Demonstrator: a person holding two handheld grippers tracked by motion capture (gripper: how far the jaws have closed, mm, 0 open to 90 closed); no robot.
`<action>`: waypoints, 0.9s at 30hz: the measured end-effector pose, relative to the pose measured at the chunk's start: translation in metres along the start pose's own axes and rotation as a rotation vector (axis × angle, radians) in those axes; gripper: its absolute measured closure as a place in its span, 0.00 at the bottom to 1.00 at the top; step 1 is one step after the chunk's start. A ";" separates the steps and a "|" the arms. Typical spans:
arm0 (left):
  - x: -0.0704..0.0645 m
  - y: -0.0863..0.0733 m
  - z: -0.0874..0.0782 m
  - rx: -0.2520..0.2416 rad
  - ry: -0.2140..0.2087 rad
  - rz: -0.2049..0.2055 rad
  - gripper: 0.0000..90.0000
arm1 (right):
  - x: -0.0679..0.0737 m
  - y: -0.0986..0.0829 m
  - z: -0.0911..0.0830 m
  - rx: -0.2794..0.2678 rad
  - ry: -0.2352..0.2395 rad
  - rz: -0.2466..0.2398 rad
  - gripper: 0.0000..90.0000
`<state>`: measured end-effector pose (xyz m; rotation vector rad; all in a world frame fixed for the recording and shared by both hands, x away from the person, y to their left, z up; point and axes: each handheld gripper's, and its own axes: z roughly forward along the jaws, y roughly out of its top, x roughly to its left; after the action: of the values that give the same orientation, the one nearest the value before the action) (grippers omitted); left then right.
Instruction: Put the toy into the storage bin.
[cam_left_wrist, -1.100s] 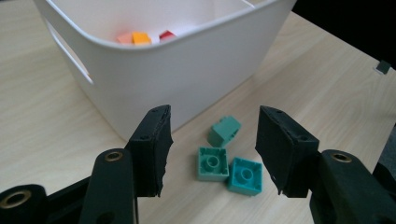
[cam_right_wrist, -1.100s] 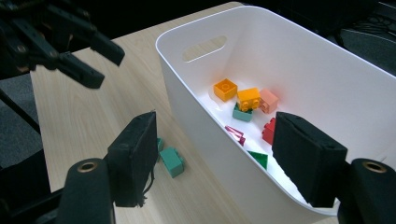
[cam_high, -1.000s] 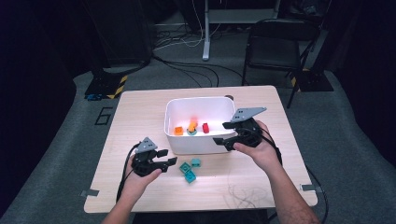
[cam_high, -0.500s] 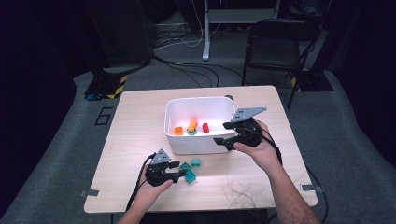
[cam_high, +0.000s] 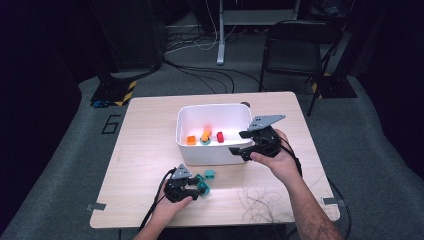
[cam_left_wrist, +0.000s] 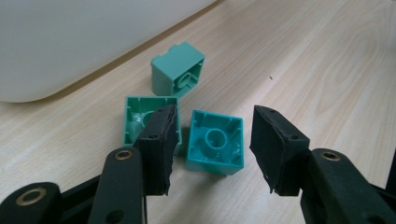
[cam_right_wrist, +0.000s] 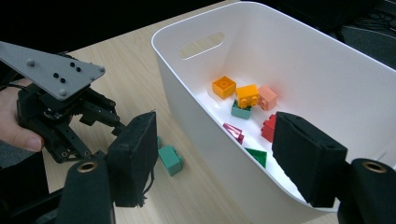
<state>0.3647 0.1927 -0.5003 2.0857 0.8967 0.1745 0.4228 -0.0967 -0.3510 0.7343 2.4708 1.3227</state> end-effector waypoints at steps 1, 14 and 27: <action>-0.001 0.000 0.000 0.003 -0.002 0.004 0.56 | 0.000 0.000 0.000 -0.001 -0.001 0.000 0.34; -0.011 -0.001 0.011 0.033 -0.020 0.019 0.55 | 0.002 0.000 0.003 0.008 0.002 0.005 0.34; -0.018 0.002 0.018 0.064 -0.015 0.086 0.65 | 0.001 0.000 0.000 -0.001 0.002 0.002 0.34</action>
<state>0.3606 0.1686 -0.5074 2.1841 0.8135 0.1780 0.4225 -0.0961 -0.3513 0.7356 2.4714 1.3264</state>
